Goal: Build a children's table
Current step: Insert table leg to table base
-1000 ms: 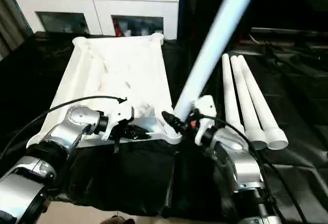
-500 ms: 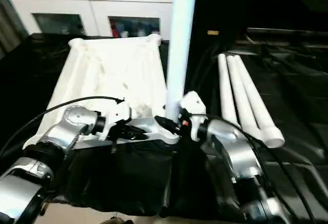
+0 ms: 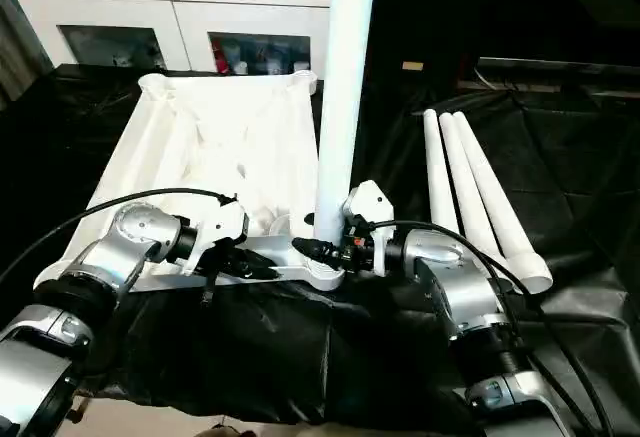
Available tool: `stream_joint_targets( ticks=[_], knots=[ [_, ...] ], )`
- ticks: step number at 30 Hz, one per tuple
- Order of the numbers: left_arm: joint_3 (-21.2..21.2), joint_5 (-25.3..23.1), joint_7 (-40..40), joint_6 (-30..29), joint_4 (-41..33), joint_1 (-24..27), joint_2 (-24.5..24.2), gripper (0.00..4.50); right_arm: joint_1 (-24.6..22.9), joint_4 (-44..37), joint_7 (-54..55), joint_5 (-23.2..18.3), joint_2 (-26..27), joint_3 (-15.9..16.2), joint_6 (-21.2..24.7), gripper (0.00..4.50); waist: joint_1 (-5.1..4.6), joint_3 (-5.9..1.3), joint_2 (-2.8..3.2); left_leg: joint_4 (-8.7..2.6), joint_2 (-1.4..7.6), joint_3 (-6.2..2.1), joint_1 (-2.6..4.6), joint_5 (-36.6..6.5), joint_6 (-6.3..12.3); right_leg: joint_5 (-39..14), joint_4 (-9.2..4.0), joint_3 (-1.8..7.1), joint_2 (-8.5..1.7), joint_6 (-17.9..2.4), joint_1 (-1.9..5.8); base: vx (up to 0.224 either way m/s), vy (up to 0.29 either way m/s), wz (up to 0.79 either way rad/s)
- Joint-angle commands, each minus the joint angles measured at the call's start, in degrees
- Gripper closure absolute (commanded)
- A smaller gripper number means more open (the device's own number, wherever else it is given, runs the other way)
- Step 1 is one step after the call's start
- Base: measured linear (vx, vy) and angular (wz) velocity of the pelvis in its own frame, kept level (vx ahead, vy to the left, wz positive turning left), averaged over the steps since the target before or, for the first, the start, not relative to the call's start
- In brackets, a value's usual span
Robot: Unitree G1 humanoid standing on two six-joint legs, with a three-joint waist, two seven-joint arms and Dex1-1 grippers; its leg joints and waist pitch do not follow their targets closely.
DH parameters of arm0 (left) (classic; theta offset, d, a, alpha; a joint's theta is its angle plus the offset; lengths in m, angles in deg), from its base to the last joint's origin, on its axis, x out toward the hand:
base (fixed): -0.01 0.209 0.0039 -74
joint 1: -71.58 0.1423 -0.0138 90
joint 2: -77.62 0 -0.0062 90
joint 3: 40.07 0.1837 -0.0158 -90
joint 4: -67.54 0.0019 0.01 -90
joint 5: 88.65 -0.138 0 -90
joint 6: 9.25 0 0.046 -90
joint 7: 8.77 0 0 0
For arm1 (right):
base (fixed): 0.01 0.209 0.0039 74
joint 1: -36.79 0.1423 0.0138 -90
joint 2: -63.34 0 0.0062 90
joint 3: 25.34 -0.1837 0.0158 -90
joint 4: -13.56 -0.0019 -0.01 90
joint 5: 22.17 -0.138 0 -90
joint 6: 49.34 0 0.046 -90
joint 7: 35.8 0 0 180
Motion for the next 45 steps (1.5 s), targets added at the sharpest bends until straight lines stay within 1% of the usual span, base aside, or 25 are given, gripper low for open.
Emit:
stream_joint_targets(
  ticks=[1,2,3,4,5,6,7,8,9,10,11,12,13,14,16,17,20,23,29,32,36,37,39,40,45],
  knots=[
    [1.0,-1.0,1.1,-0.8,0.3,-1.4,1.6,4.50,-1.6,7.5,3.8,3.2,2.0,2.3,1.7,2.59,-0.12,-2.00,0.10,-4.55,4.28,-2.29,2.22,-19.1,-0.66,-6.0,-4.42,2.18,-4.51,-14.9,0.53,0.000,0.000,0.00],
    [0.6,-0.9,2.5,-1.8,0.2,-1.5,2.0,4.50,-0.6,9.4,6.6,3.5,2.9,1.1,1.1,2.59,-0.22,-1.83,0.11,-4.66,4.25,-2.35,2.26,-20.5,-1.21,-8.3,-4.60,2.22,-4.57,-14.7,0.46,0.000,0.000,0.00],
    [0.2,-0.9,3.8,-2.8,0.1,-1.7,2.2,4.50,0.2,11.0,9.1,3.8,3.7,0.0,0.6,2.59,-0.63,-1.40,0.17,-4.84,4.18,-2.53,2.62,-24.5,-2.74,-15.0,-5.10,2.39,-4.85,-14.1,-0.01,-0.055,-0.003,-0.06],
    [-0.2,-1.2,6.2,-4.3,-0.2,-2.0,2.6,4.50,1.6,13.3,13.0,3.9,4.8,-1.6,0.5,2.59,-1.00,-1.09,0.00,-5.08,4.16,-3.33,2.82,-28.0,-4.47,-24.4,-5.76,2.46,-5.28,-11.5,0.04,-0.055,-0.003,-0.06],
    [-1.1,-1.4,10.4,-7.8,-1.4,-2.4,3.3,4.50,4.1,17.2,19.9,3.7,6.8,-3.9,1.1,2.59,-1.21,-1.12,0.16,-5.24,4.18,-3.47,2.76,-28.7,-4.99,-25.8,-5.72,2.50,-5.33,-10.9,-0.04,-0.056,0.007,-0.14],
    [-1.5,-1.3,11.7,-9.2,-2.2,-2.5,3.6,4.50,5.1,18.6,22.5,3.6,7.5,-4.8,1.4,2.59,-1.53,-1.11,0.46,-5.40,4.17,-3.74,2.72,-29.1,-5.82,-26.3,-5.55,2.40,-5.26,-10.7,-0.09,0.000,0.000,0.00],
    [-1.9,-1.2,12.9,-10.6,-3.1,-2.5,4.0,4.50,5.9,19.8,24.8,3.5,8.1,-5.5,1.8,2.59,-2.15,-1.13,0.36,-5.79,3.99,-4.04,2.54,-30.2,-6.48,-26.5,-5.64,2.11,-4.76,-9.7,-0.01,-0.056,0.019,-0.21],
    [-2.0,-1.8,15.0,-12.3,-4.6,-2.3,4.3,4.50,6.9,21.3,27.4,3.2,8.9,-6.4,2.3,2.59,-2.64,-1.24,0.51,-6.07,4.04,-4.20,2.18,-30.2,-6.79,-24.0,-5.45,2.05,-4.60,-9.7,0.26,-0.044,0.027,-0.23],
    [-1.9,-2.6,16.6,-13.9,-6.2,-2.0,4.5,4.50,7.7,22.6,29.2,2.9,9.5,-7.0,2.6,2.59,-2.67,-1.32,0.62,-6.05,4.00,-4.22,2.21,-30.1,-6.76,-22.6,-5.39,2.03,-4.52,-9.9,0.20,-0.059,0.037,-0.27],
    [-1.9,-3.1,17.8,-16.4,-8.8,-1.2,5.0,4.50,8.4,24.0,31.3,3.0,10.1,-7.3,2.9,2.59,-2.78,-1.21,0.62,-5.89,4.00,-3.95,2.70,-31.1,-6.68,-21.5,-5.61,2.23,-4.48,-10.6,-0.42,0.000,0.000,0.00],
    [-1.9,-3.2,18.1,-17.2,-9.7,-0.9,5.2,4.50,8.6,24.3,32.0,3.1,10.3,-7.3,2.9,2.59,-2.85,-1.14,0.53,-5.61,3.80,-3.80,2.81,-31.2,-6.07,-21.2,-5.83,2.38,-4.53,-11.1,-0.62,0.000,0.000,0.00],
    [-1.9,-3.6,20.2,-21.2,-14.1,0.7,6.5,4.50,9.5,25.9,33.8,3.8,11.3,-7.2,2.6,2.59,-2.86,-1.06,0.54,-5.52,3.67,-3.72,2.79,-31.0,-5.56,-21.7,-6.06,2.41,-4.55,-11.0,-0.64,0.000,0.000,0.00],
    [-1.6,-4.1,21.1,-22.2,-15.5,1.4,7.0,4.50,9.7,26.3,34.0,4.0,11.7,-7.1,2.5,2.59,-2.86,-1.08,0.40,-5.40,3.76,-3.68,2.62,-29.6,-4.78,-21.1,-6.03,2.52,-4.75,-11.4,-0.54,0.000,0.000,0.00],
    [-1.4,-4.4,21.6,-22.6,-16.3,1.8,7.3,4.50,9.9,26.6,34.0,4.1,12.0,-7.1,2.4,2.59,-3.00,-1.11,0.41,-5.40,3.71,-3.60,2.45,-28.5,-4.10,-21.0,-6.08,2.48,-4.59,-11.1,-0.43,0.000,0.000,0.00],
    [-1.0,-4.9,22.7,-23.3,-17.0,2.3,7.7,4.50,10.3,27.3,34.3,4.3,12.5,-7.1,2.1,2.59,-3.07,-1.19,0.45,-5.33,3.69,-3.44,2.45,-27.5,-3.61,-19.6,-6.06,2.47,-4.36,-11.1,-0.49,0.000,0.000,0.00],
    [-0.3,-5.4,24.1,-24.1,-17.8,2.9,8.1,4.50,10.9,28.4,34.5,4.9,13.3,-6.9,1.6,2.59,-3.09,-1.30,0.27,-5.27,3.69,-3.37,2.47,-27.1,-3.38,-18.7,-5.95,2.49,-4.31,-11.4,-0.45,0.000,0.000,0.00],
    [0.3,-5.8,25.5,-24.5,-17.9,3.4,8.1,4.50,11.5,28.8,33.8,5.5,14.1,-6.2,1.4,2.59,-3.17,-1.33,0.44,-5.29,3.62,-3.23,2.45,-26.7,-3.21,-16.4,-5.78,2.44,-4.01,-11.7,-0.45,0.000,0.000,0.00],
    [0.6,-6.3,26.1,-25.7,-19.5,3.9,7.7,4.50,11.8,29.3,33.7,5.7,14.3,-5.8,1.1,2.59,-3.27,-1.27,0.49,-5.31,3.64,-3.21,2.35,-26.6,-2.92,-15.8,-5.77,2.44,-4.08,-11.9,-0.39,0.000,0.000,0.00],
    [1.0,-6.7,26.5,-27.1,-21.2,4.7,7.4,4.50,11.8,29.5,31.7,6.6,14.4,-4.6,0.2,2.59,-3.44,-1.19,0.44,-5.35,3.56,-3.29,2.36,-27.5,-2.96,-18.3,-5.99,2.45,-4.02,-11.1,-0.52,0.000,0.000,0.00],
    [1.2,-6.6,26.7,-26.9,-21.1,4.8,7.4,4.50,11.0,28.6,28.0,8.0,14.3,-2.3,-0.2,2.59,-3.39,-1.24,0.40,-5.32,3.56,-3.24,2.39,-27.3,-2.90,-17.8,-6.00,2.52,-4.00,-11.1,-0.56,0.000,0.000,0.00],
    [1.4,-6.6,26.6,-27.2,-21.7,5.1,7.1,4.50,10.6,28.4,26.3,9.2,14.1,-0.9,-0.7,2.59,-3.36,-1.17,0.33,-5.36,3.57,-3.22,2.30,-26.9,-2.52,-17.9,-6.05,2.50,-4.03,-11.1,-0.49,0.000,0.000,0.00],
    [1.4,-6.5,26.6,-27.4,-21.9,5.2,7.0,4.50,10.5,28.4,26.1,9.5,14.0,-0.8,-0.8,2.59,-3.49,-1.15,-0.52,-5.31,3.55,-3.09,2.17,-26.4,-2.20,-18.2,-6.17,2.52,-4.00,-11.1,-0.46,0.000,0.000,0.00],
    [1.7,-6.4,26.0,-26.9,-21.9,5.3,6.7,4.50,10.4,28.5,25.0,10.4,13.9,-0.1,-1.1,2.59,-3.21,-1.21,0.03,-5.28,3.62,-3.13,2.26,-25.3,-1.85,-18.4,-6.16,2.63,-4.19,-11.0,-0.52,0.000,0.000,0.00],
    [1.7,-6.4,26.0,-26.9,-22.0,5.3,6.6,4.50,10.4,28.5,24.9,10.4,13.9,-0.1,-1.1,2.59,-3.26,-1.24,-0.05,-5.34,3.63,-3.16,2.11,-24.8,-1.85,-17.8,-6.07,2.59,-4.07,-11.0,-0.41,0.000,0.000,0.00],
    [1.8,-6.2,25.3,-26.4,-22.2,5.4,6.2,4.50,10.4,28.7,24.2,11.2,13.8,-0.1,-1.5,2.59,-3.37,-1.23,-0.17,-5.46,3.66,-3.13,2.25,-25.5,-2.13,-17.1,-6.01,2.58,-3.92,-11.1,-0.49,0.000,0.000,0.00]
  ],
)
